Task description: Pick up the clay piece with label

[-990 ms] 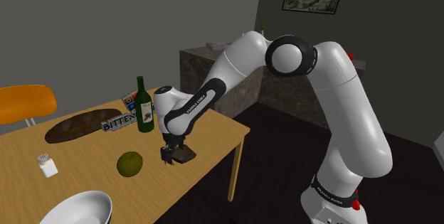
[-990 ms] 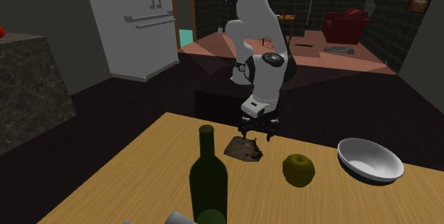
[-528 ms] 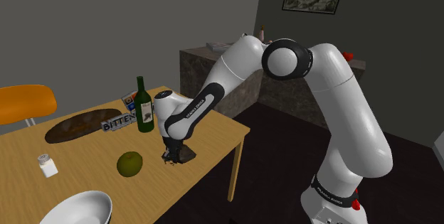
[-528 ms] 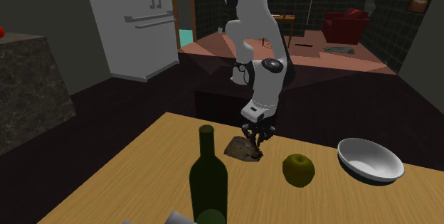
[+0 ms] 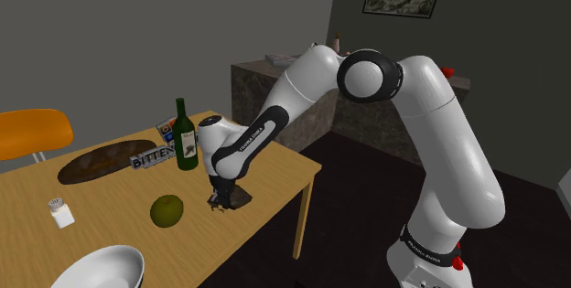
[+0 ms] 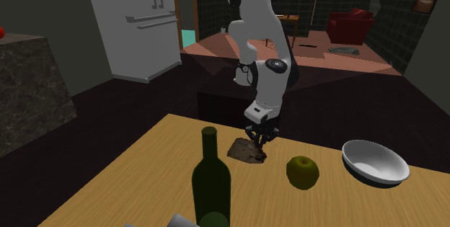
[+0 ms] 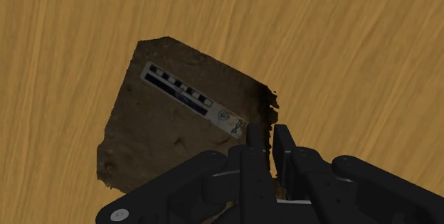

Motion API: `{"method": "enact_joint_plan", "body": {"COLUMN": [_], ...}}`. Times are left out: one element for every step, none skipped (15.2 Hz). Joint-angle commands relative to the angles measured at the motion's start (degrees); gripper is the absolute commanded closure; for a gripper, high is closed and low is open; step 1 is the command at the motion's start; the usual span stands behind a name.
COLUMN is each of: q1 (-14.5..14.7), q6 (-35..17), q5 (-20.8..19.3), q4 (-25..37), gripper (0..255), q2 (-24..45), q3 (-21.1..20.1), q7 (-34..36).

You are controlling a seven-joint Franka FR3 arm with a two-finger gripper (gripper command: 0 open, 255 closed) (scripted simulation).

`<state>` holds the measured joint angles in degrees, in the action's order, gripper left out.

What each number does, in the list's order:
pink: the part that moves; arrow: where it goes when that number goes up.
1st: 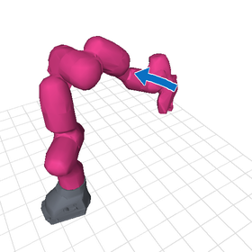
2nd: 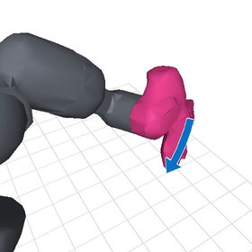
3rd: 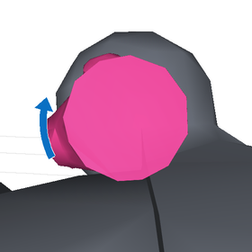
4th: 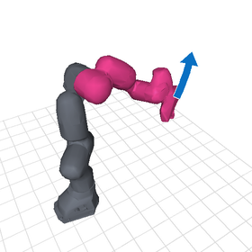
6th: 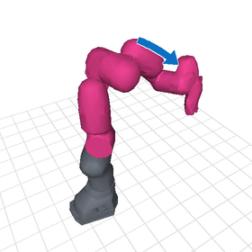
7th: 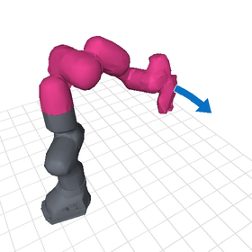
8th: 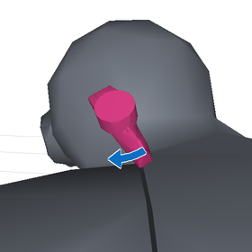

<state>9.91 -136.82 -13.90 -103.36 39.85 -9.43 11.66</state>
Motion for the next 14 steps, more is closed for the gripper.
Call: {"method": "enact_joint_plan", "body": {"q1": [-0.15, -0.24, -0.32, -0.40, -0.48, -0.56, -0.63, -0.71, -0.78, -0.85, -0.92, -0.99, -1.06, -1.12], "q6": [0.77, 1.24, 1.71, 2.19, 2.67, 3.16, 3.66, 4.16, 4.67, 5.18, 5.70, 6.22, 6.75, 7.28], "q5": [0.22, 0.36, 0.49, 0.63, 0.78, 0.92, 1.06, 1.21, 1.35, 1.50, 1.65, 1.79, 1.94, 2.09], "q4": [-0.22, -0.34, -0.47, -0.58, -0.67, -0.76, -0.83, -0.89, -0.93, -0.97, -0.99, -1.00, -0.99, -0.97], "gripper": [255, 255, 255, 255, 255, 255, 255, 255, 255, 255, 255, 255, 255, 255], "q2": [-0.98, -1.57, -2.17, -2.77, -3.35, -3.93, -4.51, -5.07, -5.63, -6.19, -6.74, -7.28, -7.81, -8.33], "q3": [-0.19, -0.31, -0.42, -0.54, -0.65, -0.76, -0.87, -0.98, -1.09, -1.19, -1.30, -1.40, -1.50, -1.60], "q7": [-0.19, -0.30, -0.40, -0.51, -0.62, -0.73, -0.84, -0.95, -1.06, -1.17, -1.28, -1.40, -1.51, -1.62]}}
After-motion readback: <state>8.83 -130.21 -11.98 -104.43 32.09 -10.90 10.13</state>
